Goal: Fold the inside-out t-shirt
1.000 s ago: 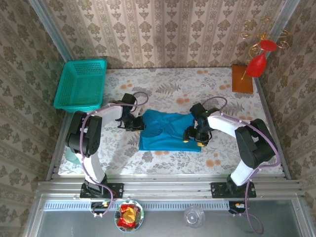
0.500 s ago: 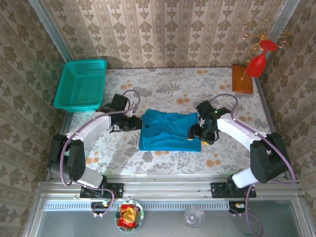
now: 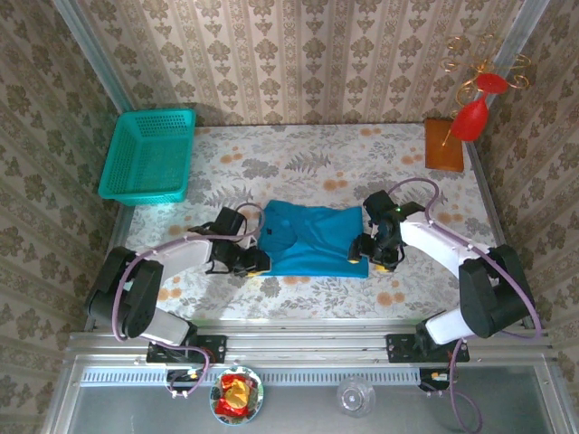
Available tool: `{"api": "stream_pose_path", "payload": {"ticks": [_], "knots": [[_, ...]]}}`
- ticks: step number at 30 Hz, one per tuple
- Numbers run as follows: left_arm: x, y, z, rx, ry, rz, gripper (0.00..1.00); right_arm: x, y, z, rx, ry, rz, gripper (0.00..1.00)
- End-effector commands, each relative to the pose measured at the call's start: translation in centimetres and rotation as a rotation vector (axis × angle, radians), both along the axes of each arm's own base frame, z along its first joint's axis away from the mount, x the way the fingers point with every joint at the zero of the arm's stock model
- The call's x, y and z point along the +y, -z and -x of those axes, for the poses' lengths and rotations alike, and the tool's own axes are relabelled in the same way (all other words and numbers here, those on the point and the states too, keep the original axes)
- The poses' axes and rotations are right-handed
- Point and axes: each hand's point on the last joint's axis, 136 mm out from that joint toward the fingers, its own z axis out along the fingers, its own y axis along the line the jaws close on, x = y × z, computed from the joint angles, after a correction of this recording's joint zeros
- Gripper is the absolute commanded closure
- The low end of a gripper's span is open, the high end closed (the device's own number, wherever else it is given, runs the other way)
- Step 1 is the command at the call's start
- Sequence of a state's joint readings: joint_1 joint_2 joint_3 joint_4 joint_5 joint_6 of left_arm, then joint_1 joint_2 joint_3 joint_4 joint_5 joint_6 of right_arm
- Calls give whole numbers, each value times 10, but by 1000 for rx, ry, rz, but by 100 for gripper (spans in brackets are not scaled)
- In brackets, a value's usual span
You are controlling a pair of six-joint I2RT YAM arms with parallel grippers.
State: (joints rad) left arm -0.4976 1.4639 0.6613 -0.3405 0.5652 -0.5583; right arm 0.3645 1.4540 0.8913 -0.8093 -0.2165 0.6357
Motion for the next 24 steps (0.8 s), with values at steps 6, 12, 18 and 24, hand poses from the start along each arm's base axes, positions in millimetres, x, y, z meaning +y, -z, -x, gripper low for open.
{"api": "stream_pose_path", "payload": {"ticks": [6,12,18,24], "knots": [[-4,5,-9,3,-2,-3,73,7,7,2,14,27,-44,30],[-2,-19,-18,-67,-15,0,99,13,19,0,25,24,-68,33],[-1,-46,-24,-109,-17,16,100,32,22,-4,27,32,-179,35],[9,-62,-26,-160,-45,-26,100,34,15,-3,13,40,-199,32]]}}
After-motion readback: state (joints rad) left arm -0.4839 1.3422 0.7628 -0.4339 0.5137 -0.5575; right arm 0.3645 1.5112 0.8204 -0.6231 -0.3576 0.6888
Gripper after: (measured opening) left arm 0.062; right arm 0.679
